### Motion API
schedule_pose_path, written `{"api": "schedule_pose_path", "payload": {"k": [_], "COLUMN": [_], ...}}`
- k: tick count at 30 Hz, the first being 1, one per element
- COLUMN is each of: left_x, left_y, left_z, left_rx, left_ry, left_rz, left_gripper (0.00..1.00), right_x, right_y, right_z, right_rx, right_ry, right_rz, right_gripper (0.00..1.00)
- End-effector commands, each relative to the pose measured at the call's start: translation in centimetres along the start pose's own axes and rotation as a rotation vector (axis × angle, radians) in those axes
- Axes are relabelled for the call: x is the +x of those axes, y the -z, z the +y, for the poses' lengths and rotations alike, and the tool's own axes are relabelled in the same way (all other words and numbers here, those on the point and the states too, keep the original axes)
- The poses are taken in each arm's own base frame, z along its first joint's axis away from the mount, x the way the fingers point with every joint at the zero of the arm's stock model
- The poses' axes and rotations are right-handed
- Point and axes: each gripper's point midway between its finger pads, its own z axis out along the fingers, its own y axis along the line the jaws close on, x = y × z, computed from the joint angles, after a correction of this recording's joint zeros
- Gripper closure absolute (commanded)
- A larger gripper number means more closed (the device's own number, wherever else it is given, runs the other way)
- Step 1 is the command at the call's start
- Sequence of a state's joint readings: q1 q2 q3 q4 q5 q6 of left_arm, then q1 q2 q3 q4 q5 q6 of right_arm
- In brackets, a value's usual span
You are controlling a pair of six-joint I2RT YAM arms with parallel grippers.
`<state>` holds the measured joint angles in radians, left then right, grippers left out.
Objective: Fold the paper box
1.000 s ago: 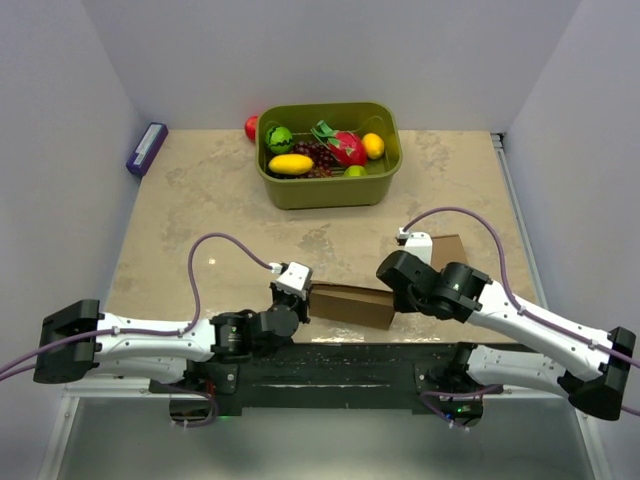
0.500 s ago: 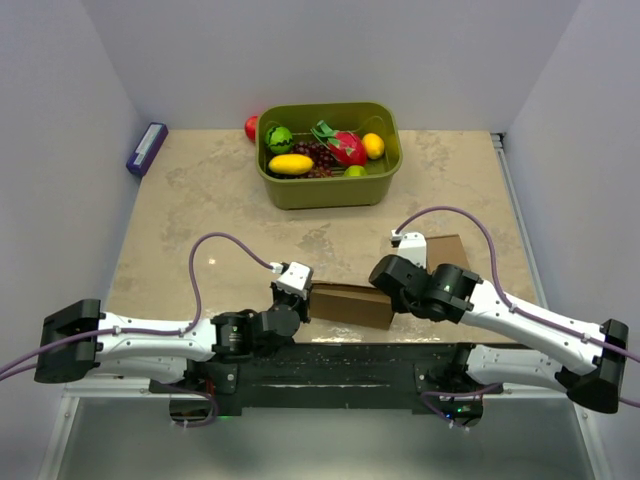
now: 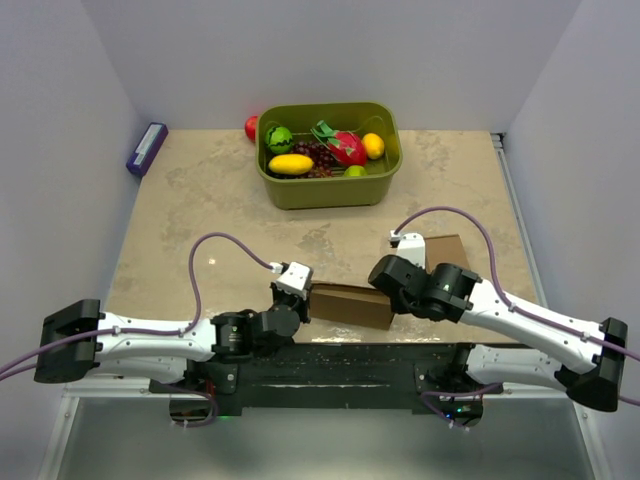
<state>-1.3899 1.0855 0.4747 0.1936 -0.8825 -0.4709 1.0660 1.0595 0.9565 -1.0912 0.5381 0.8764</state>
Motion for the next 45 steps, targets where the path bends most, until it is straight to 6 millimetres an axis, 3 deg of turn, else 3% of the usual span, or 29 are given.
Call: {"api": "schedule_pose_path", "payload": {"k": [1,2,3,7,9,12,17,30,37,45], "left_x": [6.0,5.9,6.1,6.0,5.8,5.8,5.8,5.9,5.8,5.5], "left_y": [1.0,1.0,1.1,1.2,1.2,1.2,1.3,1.6,1.2,0.9], "left_z": [2.1,2.2,2.3,2.2,1.9,1.6,1.1,0.3,-0.2,-0.3], "left_rx": [-0.011,-0.014,-0.014,0.008,0.027,0.05,0.08,0.128,0.167,0.192], "left_ry": [-0.166,-0.163,-0.166,-0.157,-0.163,-0.17,-0.174,-0.164,-0.135,-0.136], "left_rz": [0.179,0.176,0.175,0.165,0.156,0.154,0.161,0.189,0.209,0.224], "left_gripper": [1.0,1.0,1.0,1.0,1.0,1.0,1.0,1.0,1.0,1.0], "right_x": [1.9,1.4,0.6,-1.7,-3.0,-4.6,-5.2,-3.1,-0.9,-0.7], "right_y": [1.2,1.6,2.3,3.9,4.2,4.4,3.6,4.3,3.6,2.3], "right_z": [0.4,0.8,1.4,3.6,4.6,5.6,7.1,10.5,10.8,9.8], "right_rx": [-0.05,-0.08,-0.131,-0.297,-0.37,-0.427,-0.406,-0.467,-0.352,-0.137], "right_ry": [-0.024,-0.044,-0.081,-0.089,-0.022,0.074,0.231,0.4,0.415,0.377], "right_rz": [0.098,0.084,0.053,-0.041,-0.117,-0.219,-0.318,-0.388,-0.345,-0.37], "right_gripper": [0.74,0.57,0.5,0.29,0.25,0.22,0.17,0.04,0.05,0.07]}}
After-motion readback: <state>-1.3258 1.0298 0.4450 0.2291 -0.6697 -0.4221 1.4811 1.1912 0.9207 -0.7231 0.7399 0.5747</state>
